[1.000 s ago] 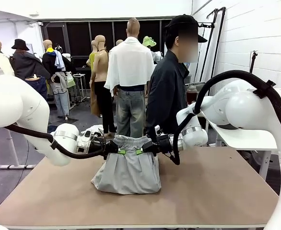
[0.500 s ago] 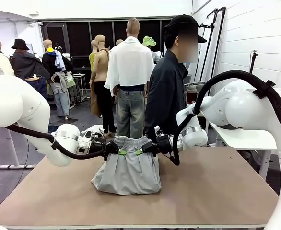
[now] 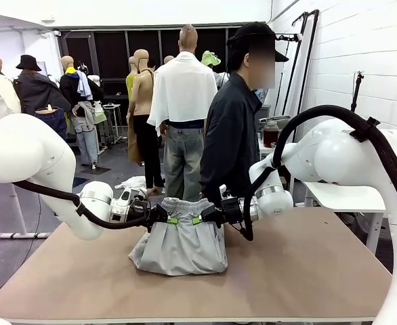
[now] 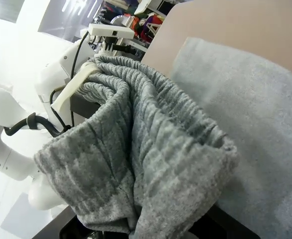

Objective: Fold the training pants.
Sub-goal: Fold the Training pants in half.

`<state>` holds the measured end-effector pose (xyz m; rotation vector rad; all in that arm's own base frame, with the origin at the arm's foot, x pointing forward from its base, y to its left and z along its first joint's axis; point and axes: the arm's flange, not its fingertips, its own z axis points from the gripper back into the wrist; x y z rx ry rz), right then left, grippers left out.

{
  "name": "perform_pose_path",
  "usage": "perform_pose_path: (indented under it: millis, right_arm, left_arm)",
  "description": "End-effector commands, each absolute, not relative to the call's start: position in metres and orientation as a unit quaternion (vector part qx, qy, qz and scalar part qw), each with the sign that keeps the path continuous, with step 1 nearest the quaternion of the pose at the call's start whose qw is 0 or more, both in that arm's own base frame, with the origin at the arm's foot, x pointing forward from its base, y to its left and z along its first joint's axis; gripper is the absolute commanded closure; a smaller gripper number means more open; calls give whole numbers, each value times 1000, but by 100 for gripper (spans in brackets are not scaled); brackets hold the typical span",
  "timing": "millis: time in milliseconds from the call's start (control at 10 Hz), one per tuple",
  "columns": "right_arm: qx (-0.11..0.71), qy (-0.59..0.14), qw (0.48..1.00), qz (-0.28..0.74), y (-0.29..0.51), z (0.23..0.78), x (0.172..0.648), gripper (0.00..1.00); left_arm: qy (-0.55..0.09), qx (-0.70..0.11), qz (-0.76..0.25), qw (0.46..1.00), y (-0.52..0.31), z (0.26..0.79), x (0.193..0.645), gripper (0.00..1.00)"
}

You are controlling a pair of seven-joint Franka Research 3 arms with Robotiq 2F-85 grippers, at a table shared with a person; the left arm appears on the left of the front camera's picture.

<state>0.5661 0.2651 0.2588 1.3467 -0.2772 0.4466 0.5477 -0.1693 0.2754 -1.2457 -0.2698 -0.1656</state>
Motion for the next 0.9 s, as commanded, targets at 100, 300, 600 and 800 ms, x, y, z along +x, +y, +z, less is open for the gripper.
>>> perform_pose_path:
  millis: [100, 300, 600, 800]
  right_arm:
    - [598, -139, 769, 181, 259, 253, 585, 100]
    - [593, -149, 772, 176, 257, 254, 591, 100]
    - [588, -153, 776, 172, 256, 254, 604, 100]
    - [576, -155, 787, 158, 256, 249, 612, 100]
  left_arm:
    - [-132, -586, -52, 798, -157, 274, 565, 100]
    - [-133, -589, -55, 796, -161, 272, 569, 100]
    - [-139, -589, -55, 794, -164, 272, 578, 100]
    - [-144, -571, -37, 807, -163, 267, 585, 100]
